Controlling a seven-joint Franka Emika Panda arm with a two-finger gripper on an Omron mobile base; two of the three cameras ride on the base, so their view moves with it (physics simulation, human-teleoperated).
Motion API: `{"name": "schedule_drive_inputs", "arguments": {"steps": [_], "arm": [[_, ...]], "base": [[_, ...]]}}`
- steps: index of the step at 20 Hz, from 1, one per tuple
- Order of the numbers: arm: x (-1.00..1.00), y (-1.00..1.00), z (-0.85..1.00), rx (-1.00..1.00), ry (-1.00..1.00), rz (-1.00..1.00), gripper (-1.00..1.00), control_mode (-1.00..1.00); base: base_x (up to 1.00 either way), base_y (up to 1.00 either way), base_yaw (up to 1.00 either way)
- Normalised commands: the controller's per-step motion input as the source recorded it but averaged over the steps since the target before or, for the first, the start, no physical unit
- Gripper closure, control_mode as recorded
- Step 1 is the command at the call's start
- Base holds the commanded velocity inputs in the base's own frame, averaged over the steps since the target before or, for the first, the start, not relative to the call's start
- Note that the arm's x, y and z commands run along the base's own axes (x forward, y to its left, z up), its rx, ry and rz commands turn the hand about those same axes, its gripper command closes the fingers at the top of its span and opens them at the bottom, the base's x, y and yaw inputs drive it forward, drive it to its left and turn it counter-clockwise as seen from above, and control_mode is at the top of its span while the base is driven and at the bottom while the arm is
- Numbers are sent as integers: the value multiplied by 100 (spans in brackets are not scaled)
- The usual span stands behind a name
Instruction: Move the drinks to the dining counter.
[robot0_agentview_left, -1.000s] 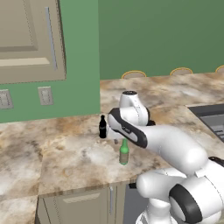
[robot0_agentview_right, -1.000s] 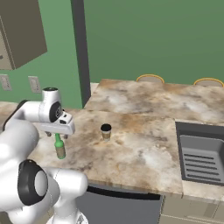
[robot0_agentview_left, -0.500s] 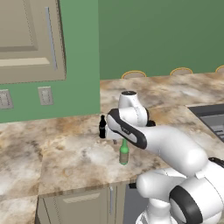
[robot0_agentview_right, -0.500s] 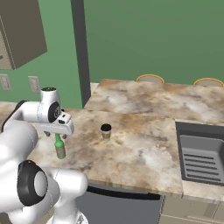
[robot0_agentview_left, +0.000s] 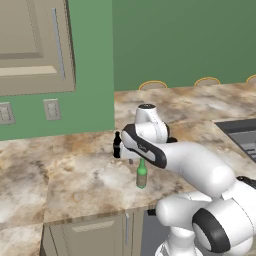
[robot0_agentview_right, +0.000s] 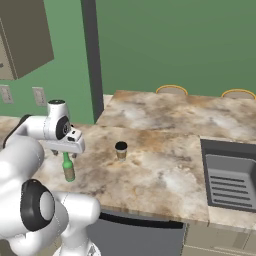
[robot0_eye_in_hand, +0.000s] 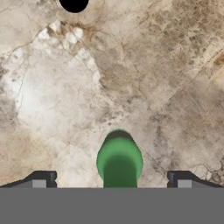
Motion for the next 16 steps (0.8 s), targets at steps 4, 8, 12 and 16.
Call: {"name": "schedule_drive_inputs", "arguments": {"steps": [4,8,12,16], "arm": [[0,0,0,0,0,0,-100,-100],[0,0,-7,0,0,0,-100,-100],[0,0,-4,0,0,0,100,-100],[0,0,0,0,0,0,100,-100]], "base": [[0,0,0],[0,0,0],[0,0,0],[0,0,0]]}}
